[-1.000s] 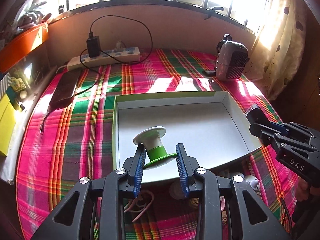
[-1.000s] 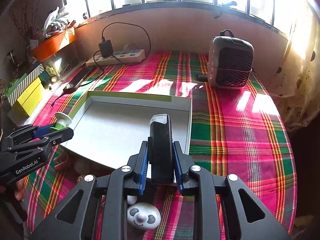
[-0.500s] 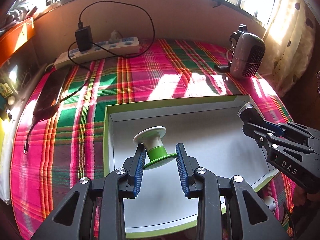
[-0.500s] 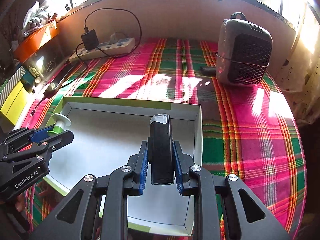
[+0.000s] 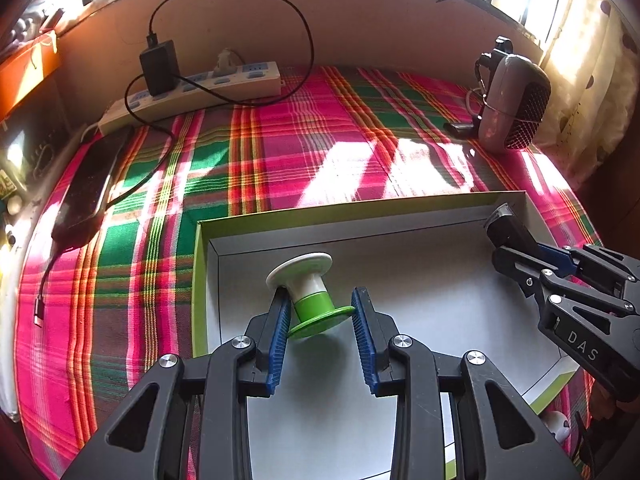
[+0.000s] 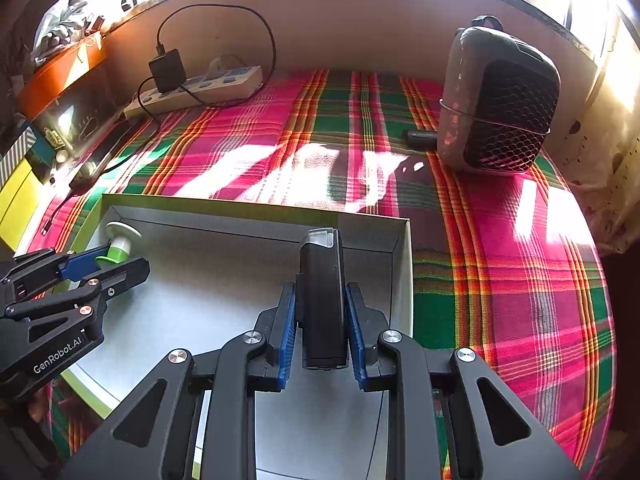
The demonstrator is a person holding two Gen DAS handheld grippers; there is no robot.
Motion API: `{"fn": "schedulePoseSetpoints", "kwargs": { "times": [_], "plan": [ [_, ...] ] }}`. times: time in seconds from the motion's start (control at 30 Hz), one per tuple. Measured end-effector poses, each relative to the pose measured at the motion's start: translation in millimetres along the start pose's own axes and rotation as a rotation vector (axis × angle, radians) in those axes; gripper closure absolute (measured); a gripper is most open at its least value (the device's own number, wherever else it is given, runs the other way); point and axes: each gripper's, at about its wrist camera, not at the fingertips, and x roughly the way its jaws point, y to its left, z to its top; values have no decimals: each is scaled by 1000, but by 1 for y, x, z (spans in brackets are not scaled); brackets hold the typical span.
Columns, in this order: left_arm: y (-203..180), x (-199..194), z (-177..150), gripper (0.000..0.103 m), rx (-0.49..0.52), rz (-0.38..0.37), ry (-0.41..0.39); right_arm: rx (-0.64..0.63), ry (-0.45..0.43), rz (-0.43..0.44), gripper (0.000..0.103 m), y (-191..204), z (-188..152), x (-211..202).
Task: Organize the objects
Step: 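Carry the black case with the right gripper while the left gripper carries the spool into the box, then open the right gripper to set down the black case while the left gripper releases the spool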
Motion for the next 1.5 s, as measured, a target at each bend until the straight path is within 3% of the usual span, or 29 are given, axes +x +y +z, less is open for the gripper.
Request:
{"fn": "schedulePoseSetpoints", "kwargs": {
  "times": [1.0,1.3,1.5],
  "plan": [
    [-3,3,0,73,15,27,-11,-11,-10,-26,78,6,0,7],
    [0,-4,0,73,1,5,-27,9,-57,-18,62,3,-1,-3],
    [-1,-14,-2,73,2,-2,-48,20,-80,-16,60,4,-5,-14]
  ]
}}
